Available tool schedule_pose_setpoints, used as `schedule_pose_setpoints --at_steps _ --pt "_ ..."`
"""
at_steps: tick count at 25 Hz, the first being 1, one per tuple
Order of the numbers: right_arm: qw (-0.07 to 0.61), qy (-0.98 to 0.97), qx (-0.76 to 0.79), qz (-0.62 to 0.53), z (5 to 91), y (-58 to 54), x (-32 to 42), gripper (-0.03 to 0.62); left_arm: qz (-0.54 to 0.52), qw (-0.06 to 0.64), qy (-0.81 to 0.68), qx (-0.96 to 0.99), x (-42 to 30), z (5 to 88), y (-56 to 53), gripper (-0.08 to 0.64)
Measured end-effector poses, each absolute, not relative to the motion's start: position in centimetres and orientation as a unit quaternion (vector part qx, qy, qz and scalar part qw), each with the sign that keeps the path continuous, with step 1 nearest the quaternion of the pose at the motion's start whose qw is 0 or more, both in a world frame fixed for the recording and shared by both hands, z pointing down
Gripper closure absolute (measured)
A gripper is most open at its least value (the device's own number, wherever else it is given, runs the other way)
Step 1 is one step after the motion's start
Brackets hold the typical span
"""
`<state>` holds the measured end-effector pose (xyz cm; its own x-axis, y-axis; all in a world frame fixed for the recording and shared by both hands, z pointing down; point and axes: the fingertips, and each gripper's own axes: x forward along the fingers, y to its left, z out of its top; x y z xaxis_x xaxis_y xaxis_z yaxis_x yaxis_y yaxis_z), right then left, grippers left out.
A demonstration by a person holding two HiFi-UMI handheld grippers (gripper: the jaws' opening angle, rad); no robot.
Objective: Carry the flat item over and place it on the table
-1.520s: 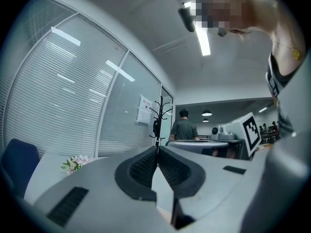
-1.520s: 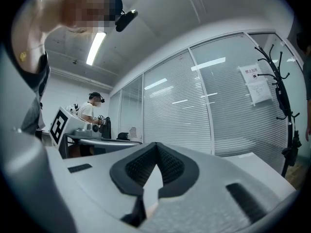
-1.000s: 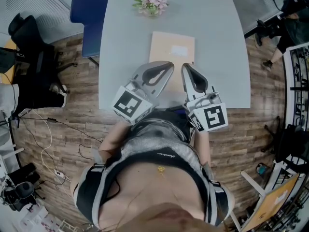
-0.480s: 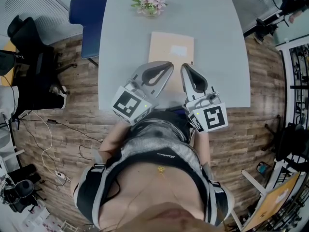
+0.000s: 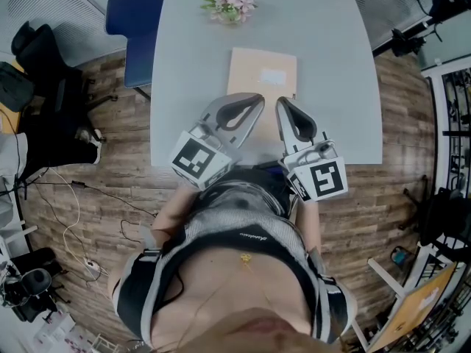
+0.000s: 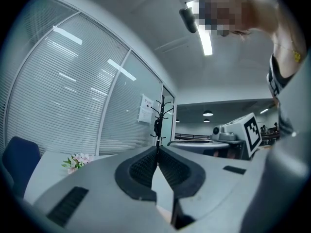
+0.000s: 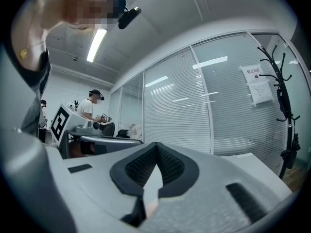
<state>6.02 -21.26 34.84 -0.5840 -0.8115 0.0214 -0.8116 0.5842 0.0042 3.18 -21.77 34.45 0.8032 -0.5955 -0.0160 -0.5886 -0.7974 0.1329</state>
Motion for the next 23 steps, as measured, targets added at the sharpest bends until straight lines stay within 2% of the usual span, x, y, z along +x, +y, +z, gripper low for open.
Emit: schedule_pose_setpoints --at_steps 23 --pt "0.023 -0.891 0.453 0.01 35.5 -22.4 5.4 0.591 -0.02 0.071 -0.32 0.945 2.5 35.5 -22.9 0.546"
